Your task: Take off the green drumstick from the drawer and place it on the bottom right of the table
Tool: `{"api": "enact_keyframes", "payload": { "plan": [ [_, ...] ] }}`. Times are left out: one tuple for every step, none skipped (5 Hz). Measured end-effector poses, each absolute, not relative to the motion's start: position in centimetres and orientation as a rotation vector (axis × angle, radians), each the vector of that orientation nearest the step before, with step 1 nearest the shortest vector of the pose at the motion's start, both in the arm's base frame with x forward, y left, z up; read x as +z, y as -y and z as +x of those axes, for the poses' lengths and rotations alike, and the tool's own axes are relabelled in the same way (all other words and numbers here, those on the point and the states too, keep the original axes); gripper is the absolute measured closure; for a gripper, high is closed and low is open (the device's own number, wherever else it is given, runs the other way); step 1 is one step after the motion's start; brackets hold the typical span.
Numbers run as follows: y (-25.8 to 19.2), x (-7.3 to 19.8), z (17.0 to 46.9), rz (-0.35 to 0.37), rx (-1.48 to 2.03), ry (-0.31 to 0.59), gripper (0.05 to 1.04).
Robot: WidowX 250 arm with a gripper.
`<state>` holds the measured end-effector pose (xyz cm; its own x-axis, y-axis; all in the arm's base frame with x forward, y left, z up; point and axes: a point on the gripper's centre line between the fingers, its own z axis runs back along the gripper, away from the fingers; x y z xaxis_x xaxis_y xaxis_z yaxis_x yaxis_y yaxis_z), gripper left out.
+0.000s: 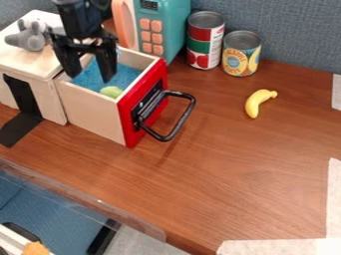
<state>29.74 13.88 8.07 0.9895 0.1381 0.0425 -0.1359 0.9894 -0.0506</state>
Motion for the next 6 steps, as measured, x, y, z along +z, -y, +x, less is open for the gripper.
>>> {"api": "enact_keyframes", "payload": {
  "plan": [
    [-13.1,7.3,29.4,-0.041,0.111,0.026,0.083],
    [-12.7,7.0,29.1,-0.015,0.092,0.028,0.083],
    [-11.7,3.8,28.4,-0.019,0.068,-0.054,0.088],
    [-11.3,4.1,28.8,0.004,0.05,-0.056,0.083],
    [-11.2,5.7,30.7,0.023,0.025,-0.003,0.083],
    [-10.8,5.4,30.6,0.027,0.036,-0.005,0.083]
  ]
}}
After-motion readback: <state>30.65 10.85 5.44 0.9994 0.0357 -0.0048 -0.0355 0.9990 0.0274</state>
